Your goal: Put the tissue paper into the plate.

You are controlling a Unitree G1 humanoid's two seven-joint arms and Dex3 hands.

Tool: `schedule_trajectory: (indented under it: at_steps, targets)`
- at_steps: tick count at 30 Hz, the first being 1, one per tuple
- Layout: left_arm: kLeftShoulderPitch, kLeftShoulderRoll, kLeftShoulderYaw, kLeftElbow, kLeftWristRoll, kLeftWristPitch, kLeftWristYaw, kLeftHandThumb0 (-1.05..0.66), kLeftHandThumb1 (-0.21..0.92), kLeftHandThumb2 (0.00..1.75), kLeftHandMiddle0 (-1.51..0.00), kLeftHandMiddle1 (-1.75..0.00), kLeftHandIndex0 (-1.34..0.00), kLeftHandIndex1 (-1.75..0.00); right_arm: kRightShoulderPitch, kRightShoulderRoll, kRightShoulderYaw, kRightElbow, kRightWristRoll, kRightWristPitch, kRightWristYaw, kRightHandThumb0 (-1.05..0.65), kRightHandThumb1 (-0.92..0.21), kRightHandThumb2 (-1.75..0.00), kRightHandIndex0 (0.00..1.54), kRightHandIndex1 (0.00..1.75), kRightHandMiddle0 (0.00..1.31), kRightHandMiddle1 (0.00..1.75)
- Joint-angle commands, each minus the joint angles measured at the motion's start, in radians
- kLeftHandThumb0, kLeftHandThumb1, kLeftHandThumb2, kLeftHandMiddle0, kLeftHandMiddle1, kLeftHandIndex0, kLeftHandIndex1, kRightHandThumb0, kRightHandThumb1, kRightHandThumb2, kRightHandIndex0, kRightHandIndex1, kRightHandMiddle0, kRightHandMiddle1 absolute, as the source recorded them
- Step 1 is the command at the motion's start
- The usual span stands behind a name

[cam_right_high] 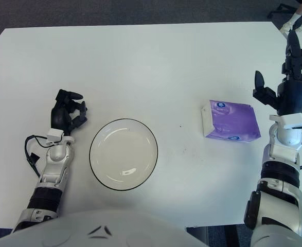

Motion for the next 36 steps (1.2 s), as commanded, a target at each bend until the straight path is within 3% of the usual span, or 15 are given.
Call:
schedule_trajectory:
  at_steps: [1,5,8,11,14,19,22,28,30,34,36]
  targets:
    - [0.110,-0.039,-0.033,0.151,0.021,0.051,-0.002,-0.39,0.66,0.89,-0.58,-1.75,-0.35,-1.75,0.029,-0.058,0.031,-0.055,-0.099,0.076,-0.015,-0.99,-0.92,-0.93,0.00,0.00,0.00,0.00]
    - [0.110,-0.038,-0.038,0.150,0.026,0.051,-0.002,-0.39,0.65,0.90,-0.58,-1.75,-0.36,-1.75,0.049,-0.087,0.038,-0.176,-0.116,0.201,0.018,-1.01,-0.92,-0.90,0.00,0.00,0.00,0.00]
    - [0.110,-0.037,-0.042,0.148,0.026,0.050,-0.005,-0.39,0.65,0.90,-0.59,-1.75,-0.36,-1.75,0.134,-0.134,-0.023,-0.335,-0.136,0.321,0.039,-1.00,-0.92,-0.78,0.00,0.00,0.00,0.00]
    - [0.110,-0.039,-0.044,0.145,0.025,0.052,-0.004,-0.39,0.65,0.90,-0.58,-1.75,-0.36,-1.75,0.170,-0.151,-0.044,-0.485,-0.264,0.530,0.021,-0.96,-0.92,-0.70,0.00,0.00,0.00,0.00]
    - [0.106,-0.041,-0.045,0.147,0.024,0.056,-0.004,-0.39,0.65,0.90,-0.58,-1.75,-0.36,-1.75,0.176,-0.168,-0.008,-0.543,-0.385,0.691,0.032,-0.92,-0.92,-0.69,0.00,0.00,0.00,0.00]
    - [0.097,-0.044,-0.050,0.156,0.029,0.056,0.000,-0.39,0.66,0.89,-0.56,-1.75,-0.35,-1.75,0.179,-0.218,0.057,-0.621,-0.522,0.833,0.093,-0.82,-0.92,-0.78,0.06,0.06,0.00,0.03]
    - [0.092,-0.045,-0.053,0.163,0.034,0.053,0.003,-0.39,0.67,0.88,-0.56,-1.75,-0.35,-1.75,0.186,-0.238,0.075,-0.646,-0.553,0.863,0.117,-0.75,-0.92,-0.92,0.02,0.27,0.00,0.14]
    - [0.086,-0.051,-0.056,0.166,0.034,0.057,-0.003,-0.38,0.67,0.87,-0.55,-1.75,-0.34,-1.75,0.211,-0.267,0.078,-0.648,-0.541,0.858,0.147,-0.74,-0.92,-1.06,0.00,0.27,0.00,0.11]
    - [0.084,-0.052,-0.058,0.166,0.035,0.059,-0.006,-0.38,0.67,0.87,-0.55,-1.75,-0.34,-1.75,0.237,-0.272,0.057,-0.646,-0.497,0.807,0.153,-0.76,-0.92,-1.08,0.00,0.17,0.00,0.06]
    - [0.078,-0.052,-0.064,0.171,0.039,0.063,-0.010,-0.38,0.67,0.87,-0.55,-1.75,-0.34,-1.75,0.415,-0.280,-0.098,-0.722,-0.350,0.576,0.198,-0.81,-0.92,-1.04,0.00,0.04,0.00,0.01]
    - [0.076,-0.052,-0.066,0.173,0.040,0.065,-0.010,-0.38,0.67,0.87,-0.55,-1.75,-0.34,-1.75,0.465,-0.295,-0.164,-0.770,-0.294,0.514,0.249,-0.84,-0.92,-1.01,0.00,0.02,0.00,0.01]
